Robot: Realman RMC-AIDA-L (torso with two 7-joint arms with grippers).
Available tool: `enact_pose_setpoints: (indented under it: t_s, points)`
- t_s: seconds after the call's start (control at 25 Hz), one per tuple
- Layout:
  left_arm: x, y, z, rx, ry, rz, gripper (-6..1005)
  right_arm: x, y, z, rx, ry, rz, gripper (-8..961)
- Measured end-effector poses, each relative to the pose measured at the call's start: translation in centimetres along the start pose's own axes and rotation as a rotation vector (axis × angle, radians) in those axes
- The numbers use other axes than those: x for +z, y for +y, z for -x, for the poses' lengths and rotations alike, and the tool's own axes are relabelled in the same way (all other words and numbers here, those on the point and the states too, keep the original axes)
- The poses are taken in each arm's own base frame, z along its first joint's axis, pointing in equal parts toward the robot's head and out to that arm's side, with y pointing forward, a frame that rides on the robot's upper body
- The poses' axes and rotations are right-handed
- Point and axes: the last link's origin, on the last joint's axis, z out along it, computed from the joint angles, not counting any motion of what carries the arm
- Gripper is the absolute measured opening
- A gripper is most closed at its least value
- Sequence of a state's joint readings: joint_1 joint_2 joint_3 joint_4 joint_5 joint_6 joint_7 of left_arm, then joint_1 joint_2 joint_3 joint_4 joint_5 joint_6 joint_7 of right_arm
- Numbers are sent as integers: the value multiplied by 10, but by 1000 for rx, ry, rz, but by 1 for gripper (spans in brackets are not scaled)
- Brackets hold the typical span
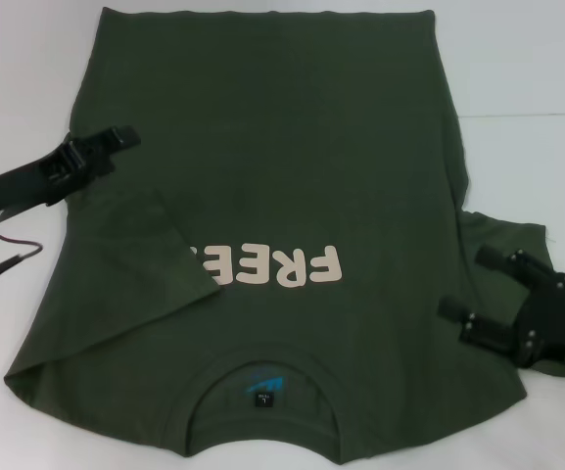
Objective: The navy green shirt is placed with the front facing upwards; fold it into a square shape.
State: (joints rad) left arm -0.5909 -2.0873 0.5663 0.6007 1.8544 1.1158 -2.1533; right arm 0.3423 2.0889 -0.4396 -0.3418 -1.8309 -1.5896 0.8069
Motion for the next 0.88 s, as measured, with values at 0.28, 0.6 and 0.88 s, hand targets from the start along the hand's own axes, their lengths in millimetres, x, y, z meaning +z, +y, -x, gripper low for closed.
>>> enact_pose_setpoints:
  t_s: [0.28, 0.6, 0.88]
  points:
    - [-49, 5, 17, 293, -79, 143, 735, -7, -15, 22, 116, -15, 12, 923]
    - [-97, 5, 49, 720, -264, 208, 736, -12, -46, 65, 361, 121, 33, 923]
    - [-122, -5, 78, 1007, -226, 228, 743, -18, -73, 102, 588, 407, -13, 922]
